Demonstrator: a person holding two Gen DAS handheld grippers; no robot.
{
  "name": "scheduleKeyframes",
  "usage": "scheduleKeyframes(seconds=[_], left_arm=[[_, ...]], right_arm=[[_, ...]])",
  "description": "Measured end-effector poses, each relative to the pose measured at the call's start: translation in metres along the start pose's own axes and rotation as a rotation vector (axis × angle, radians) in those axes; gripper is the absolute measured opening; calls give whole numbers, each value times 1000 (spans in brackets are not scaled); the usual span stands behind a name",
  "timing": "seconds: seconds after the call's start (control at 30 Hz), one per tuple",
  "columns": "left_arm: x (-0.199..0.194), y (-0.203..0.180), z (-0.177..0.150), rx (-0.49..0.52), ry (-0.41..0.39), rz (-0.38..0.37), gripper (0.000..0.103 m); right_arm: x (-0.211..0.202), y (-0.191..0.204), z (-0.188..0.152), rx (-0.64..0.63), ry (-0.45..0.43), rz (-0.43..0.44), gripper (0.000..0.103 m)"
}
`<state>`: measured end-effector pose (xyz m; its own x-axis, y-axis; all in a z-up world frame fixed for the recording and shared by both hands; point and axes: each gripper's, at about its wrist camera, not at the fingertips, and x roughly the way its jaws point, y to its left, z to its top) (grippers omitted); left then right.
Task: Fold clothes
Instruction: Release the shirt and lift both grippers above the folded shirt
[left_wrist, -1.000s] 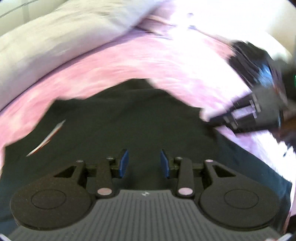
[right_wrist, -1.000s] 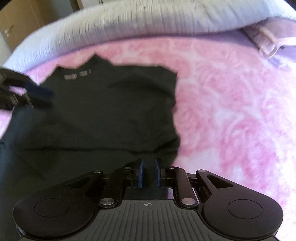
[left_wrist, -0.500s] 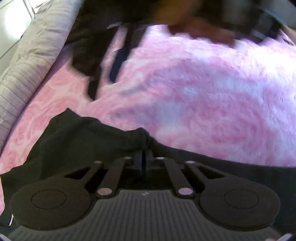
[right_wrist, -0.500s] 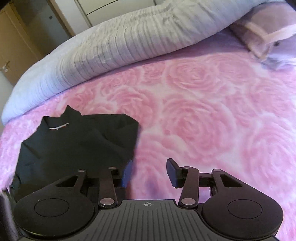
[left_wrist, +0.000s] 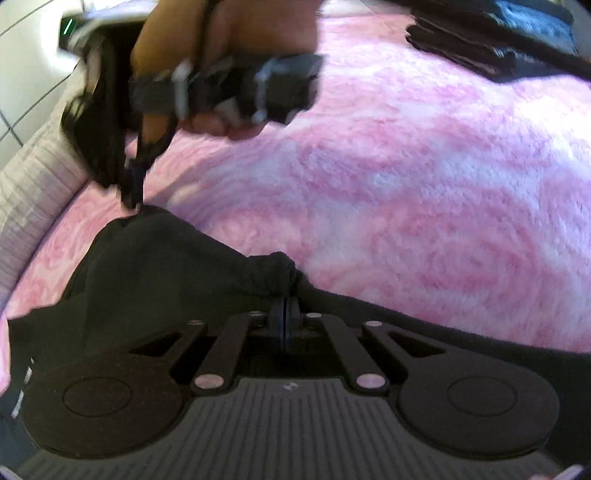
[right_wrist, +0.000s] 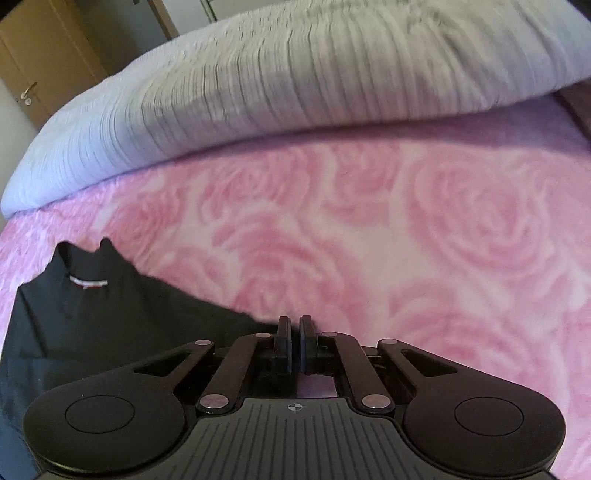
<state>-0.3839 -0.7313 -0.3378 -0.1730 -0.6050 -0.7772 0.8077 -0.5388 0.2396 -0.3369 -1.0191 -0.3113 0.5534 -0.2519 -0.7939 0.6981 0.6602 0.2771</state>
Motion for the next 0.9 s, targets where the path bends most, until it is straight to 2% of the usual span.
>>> scheduleKeyframes(seconds=[0.07,0.1,0.17,0.2,0.27,0.43,0.47,0.53,0.57,0.67,0.83,0.9], left_arm=[[-7,9,-1,-45,-8,-40,0],[-14,18,-3,-102,-8,-71,6],[-37,35,-12,-224,-30,-70,11],[-53,46,-21,-280,-48,-45,11],[-79,69,-46,-383,-41,26,11],[-104,136,-144,-610,167,220,11],[-109,147,-164,-630,189,238,12],[-124,164,-192,-666,169,236,13],[-128,170,-197,-679,174,245,13],[-142,183,-213,-714,185,265,12],[-155,192,-235,-770,175,245,12],[-162,191,-241,-786,181,256,19]], right_arm=[[-17,2,-1,6,-41,-20,4],[-27,3,-2,12,-62,-26,9],[-50,6,-13,19,-94,1,19],[-57,13,-20,2,-99,18,24],[-71,28,-37,-37,-103,52,27],[-51,58,-83,-154,4,104,30],[-47,56,-92,-141,7,94,30],[-42,50,-109,-107,11,74,31],[-47,49,-112,-69,8,63,31],[-64,53,-126,-67,23,4,31],[-80,56,-149,-64,72,-74,34],[-85,66,-153,-90,91,-117,35]])
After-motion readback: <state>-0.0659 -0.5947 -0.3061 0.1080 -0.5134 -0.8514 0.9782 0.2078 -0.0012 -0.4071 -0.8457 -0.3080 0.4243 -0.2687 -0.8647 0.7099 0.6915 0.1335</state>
